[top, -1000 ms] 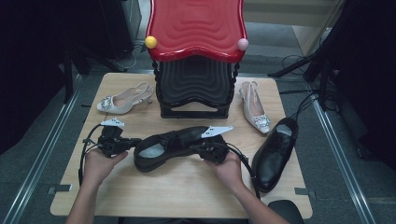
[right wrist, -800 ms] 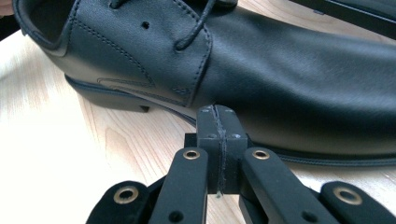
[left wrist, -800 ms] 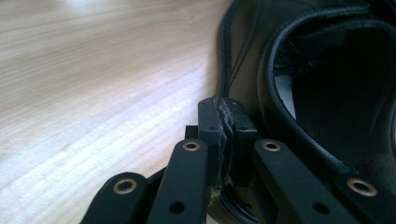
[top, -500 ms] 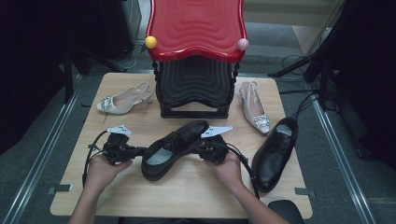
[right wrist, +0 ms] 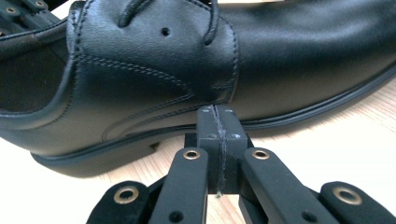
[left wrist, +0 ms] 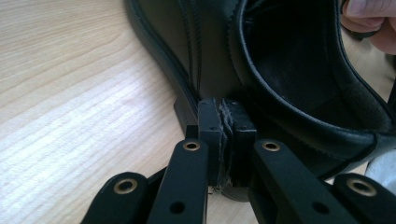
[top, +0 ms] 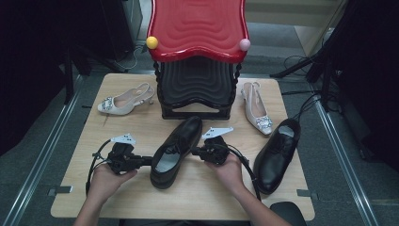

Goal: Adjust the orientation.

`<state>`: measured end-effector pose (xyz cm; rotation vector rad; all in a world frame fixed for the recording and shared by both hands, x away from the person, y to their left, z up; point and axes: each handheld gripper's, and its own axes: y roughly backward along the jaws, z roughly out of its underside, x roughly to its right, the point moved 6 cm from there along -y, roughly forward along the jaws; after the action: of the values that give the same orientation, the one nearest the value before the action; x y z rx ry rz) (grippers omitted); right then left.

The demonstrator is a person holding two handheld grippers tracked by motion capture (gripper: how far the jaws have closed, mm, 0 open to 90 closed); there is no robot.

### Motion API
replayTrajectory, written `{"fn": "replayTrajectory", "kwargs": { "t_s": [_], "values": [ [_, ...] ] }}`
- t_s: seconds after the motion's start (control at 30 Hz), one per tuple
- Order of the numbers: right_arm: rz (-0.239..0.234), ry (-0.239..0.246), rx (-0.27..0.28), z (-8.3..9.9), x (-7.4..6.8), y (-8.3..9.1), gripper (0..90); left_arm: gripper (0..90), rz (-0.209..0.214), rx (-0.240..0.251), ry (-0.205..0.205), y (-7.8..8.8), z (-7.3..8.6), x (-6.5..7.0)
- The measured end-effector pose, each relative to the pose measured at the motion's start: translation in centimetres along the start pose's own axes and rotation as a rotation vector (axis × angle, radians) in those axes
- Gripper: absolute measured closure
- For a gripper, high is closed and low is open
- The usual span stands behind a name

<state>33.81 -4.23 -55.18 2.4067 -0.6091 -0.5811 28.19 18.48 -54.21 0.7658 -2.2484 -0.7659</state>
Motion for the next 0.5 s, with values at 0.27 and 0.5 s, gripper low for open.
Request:
{"fn": "replayTrajectory", "kwargs": {
  "t_s": [0.27,0.5],
  "values": [
    [0.007,-0.015,0.010,-0.1,0.4,0.2,90.0,87.7,0.061,-0.016,-0.027,-1.0,0.3,2.0],
    [0.021,-0.019,0.011,-0.2,1.0,0.6,90.0,85.3,0.061,-0.012,-0.040,-2.3,0.0,3.2]
  ]
}}
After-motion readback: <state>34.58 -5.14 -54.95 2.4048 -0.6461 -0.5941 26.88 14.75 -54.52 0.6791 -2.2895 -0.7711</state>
